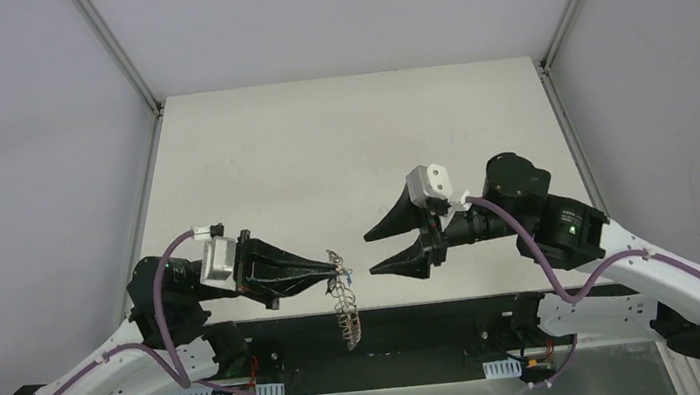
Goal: Put the keys on the keyring
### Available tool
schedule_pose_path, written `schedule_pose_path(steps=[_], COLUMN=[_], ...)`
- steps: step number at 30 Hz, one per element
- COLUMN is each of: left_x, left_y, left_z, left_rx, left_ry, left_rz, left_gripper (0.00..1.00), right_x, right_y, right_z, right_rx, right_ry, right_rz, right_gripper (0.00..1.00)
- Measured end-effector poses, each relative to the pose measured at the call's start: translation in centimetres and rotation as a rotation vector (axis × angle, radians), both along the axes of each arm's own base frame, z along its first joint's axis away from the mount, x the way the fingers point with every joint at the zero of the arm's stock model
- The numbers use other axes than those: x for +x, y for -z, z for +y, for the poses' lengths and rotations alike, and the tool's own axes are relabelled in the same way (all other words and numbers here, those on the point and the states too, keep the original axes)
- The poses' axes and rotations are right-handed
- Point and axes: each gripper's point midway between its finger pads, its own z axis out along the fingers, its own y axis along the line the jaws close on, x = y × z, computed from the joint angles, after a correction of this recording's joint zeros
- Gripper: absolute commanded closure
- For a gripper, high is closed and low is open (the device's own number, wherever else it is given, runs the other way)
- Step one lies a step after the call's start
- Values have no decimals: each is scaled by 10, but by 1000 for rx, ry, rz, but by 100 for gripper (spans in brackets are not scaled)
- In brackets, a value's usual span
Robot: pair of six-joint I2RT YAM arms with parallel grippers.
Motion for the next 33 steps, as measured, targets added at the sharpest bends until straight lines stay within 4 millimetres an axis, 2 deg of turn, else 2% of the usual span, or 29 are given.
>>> schedule_pose_path(steps=[4,9,15,24,33], left_x=[-7,-16,-20,-18,-21], left_y=[-13,-24,-26,-31,-40], left_z=[1,5,10,16,28], left_rx=[-98,-194,-295,-423,-485], left_ry=[36,66,70,38,15], left_rz=[-83,-165,-236,-293,-327], left_gripper=[100,100,100,100,100], right_x=[-2,-13,-26,-27,-34], right_y=[2,-1,-14,-35,-50], right_z=[8,13,17,36,46], right_rx=[7,30,95,169,207], right_ry=[-42,-108,-163,-177,-192], right_rz=[-66,-136,-219,-283,-295], right_gripper=[48,49,51,60,62])
